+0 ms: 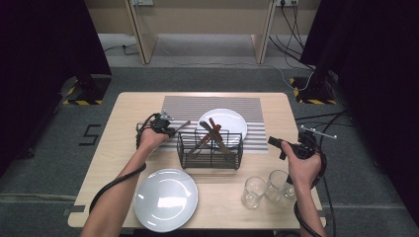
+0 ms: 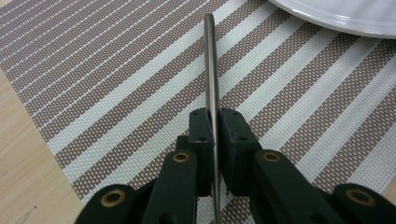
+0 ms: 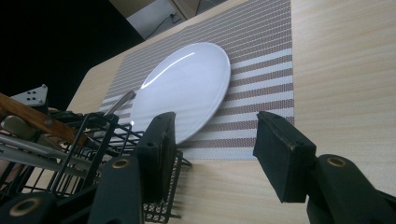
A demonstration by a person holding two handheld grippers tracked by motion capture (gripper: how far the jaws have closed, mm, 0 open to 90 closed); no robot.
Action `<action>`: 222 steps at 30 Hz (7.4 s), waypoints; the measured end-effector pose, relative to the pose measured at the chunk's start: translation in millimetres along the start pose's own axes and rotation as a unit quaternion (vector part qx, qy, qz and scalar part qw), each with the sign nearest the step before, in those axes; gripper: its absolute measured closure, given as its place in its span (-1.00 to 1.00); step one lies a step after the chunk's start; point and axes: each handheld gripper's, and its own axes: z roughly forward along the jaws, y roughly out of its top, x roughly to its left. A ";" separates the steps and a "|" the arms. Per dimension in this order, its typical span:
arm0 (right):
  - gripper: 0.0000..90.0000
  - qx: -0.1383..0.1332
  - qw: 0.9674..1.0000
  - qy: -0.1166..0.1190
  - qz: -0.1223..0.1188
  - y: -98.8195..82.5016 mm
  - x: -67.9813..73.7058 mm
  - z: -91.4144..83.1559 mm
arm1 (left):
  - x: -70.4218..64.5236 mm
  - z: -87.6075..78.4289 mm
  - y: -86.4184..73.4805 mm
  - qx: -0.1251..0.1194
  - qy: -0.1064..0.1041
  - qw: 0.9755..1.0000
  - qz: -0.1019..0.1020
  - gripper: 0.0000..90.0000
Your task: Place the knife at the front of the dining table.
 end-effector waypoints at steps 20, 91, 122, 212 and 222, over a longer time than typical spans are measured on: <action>0.06 0.001 1.000 0.000 0.002 0.3 -0.8 -0.9 | 6.3 2.3 1.4 0.003 -0.019 1.000 -0.019 0.83; 0.06 0.003 1.000 0.001 -0.001 -1.6 -0.5 0.5 | 3.5 -38.2 -17.5 0.005 0.026 0.999 -0.027 -0.30; 0.05 0.000 1.000 0.004 -0.002 -0.8 1.6 -2.4 | 4.9 -75.4 -88.1 0.052 -0.005 0.995 -0.086 0.32; 0.04 -0.003 1.000 0.010 0.001 1.2 -1.0 -2.7 | -28.5 -35.3 -28.3 0.067 -0.024 0.994 -0.080 0.76; 0.04 -0.002 1.000 0.011 -0.001 1.0 -0.6 -2.0 | -23.2 -30.6 -22.7 0.070 -0.020 0.994 -0.086 0.75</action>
